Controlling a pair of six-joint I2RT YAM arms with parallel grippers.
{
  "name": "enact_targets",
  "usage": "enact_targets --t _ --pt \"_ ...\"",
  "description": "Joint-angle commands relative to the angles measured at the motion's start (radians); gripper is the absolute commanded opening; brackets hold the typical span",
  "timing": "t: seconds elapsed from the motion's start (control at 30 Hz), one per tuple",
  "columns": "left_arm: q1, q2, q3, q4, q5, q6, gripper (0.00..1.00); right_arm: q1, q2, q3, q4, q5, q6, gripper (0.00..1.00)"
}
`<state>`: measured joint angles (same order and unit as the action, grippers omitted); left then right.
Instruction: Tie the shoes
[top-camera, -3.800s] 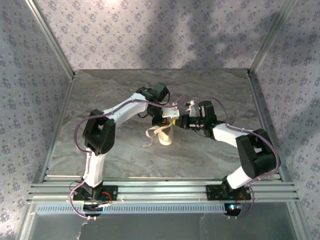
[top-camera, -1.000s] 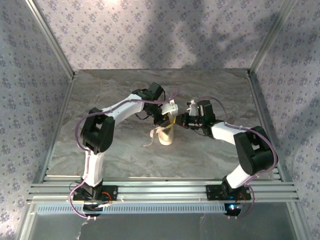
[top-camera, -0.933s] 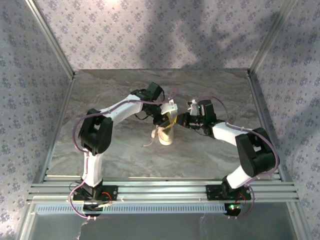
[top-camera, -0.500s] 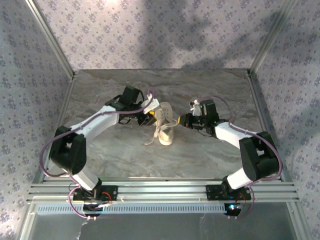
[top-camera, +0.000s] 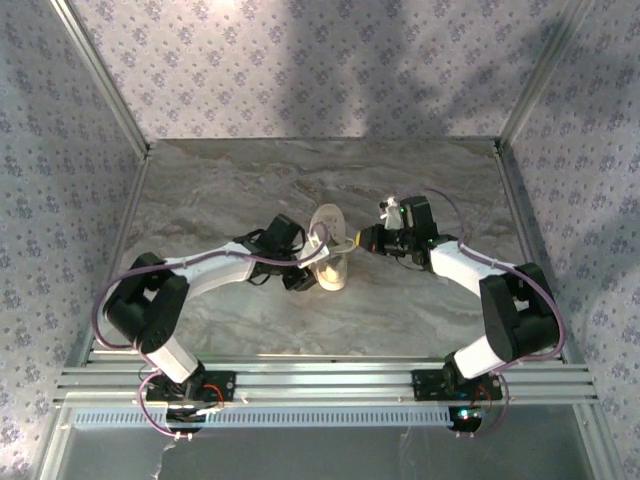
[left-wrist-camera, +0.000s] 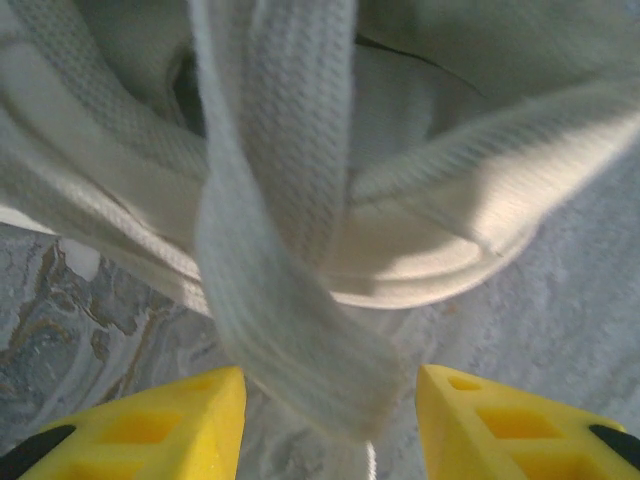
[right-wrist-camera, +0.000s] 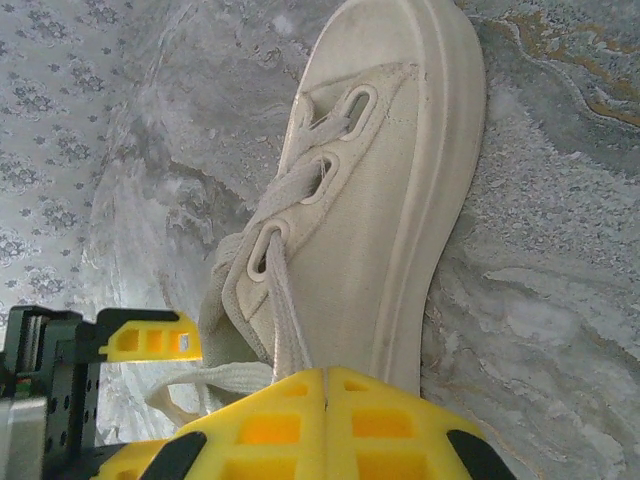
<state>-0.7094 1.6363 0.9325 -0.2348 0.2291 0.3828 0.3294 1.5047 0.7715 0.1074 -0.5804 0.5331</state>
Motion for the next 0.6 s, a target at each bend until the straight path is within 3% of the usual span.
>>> enact_targets --t 0.0,0.23,0.33,0.4,0.57 --pt "-0.02 0.036 0.046 -0.031 -0.043 -0.015 0.48 -0.01 -0.029 0.027 -0.044 0.02 -0.023 0.0" --pt "-0.025 0.066 0.041 -0.055 -0.098 -0.175 0.48 -0.012 -0.029 0.031 -0.052 0.025 -0.029 0.0" --pt "-0.028 0.071 0.02 -0.052 -0.114 -0.211 0.42 -0.016 -0.028 0.031 -0.055 0.027 -0.03 0.0" --pt "-0.028 0.064 0.008 -0.047 -0.108 -0.216 0.35 -0.018 -0.028 0.032 -0.057 0.027 -0.029 0.0" --pt "-0.025 0.025 0.006 -0.059 -0.103 -0.211 0.05 -0.023 -0.045 0.031 -0.06 0.034 -0.031 0.0"
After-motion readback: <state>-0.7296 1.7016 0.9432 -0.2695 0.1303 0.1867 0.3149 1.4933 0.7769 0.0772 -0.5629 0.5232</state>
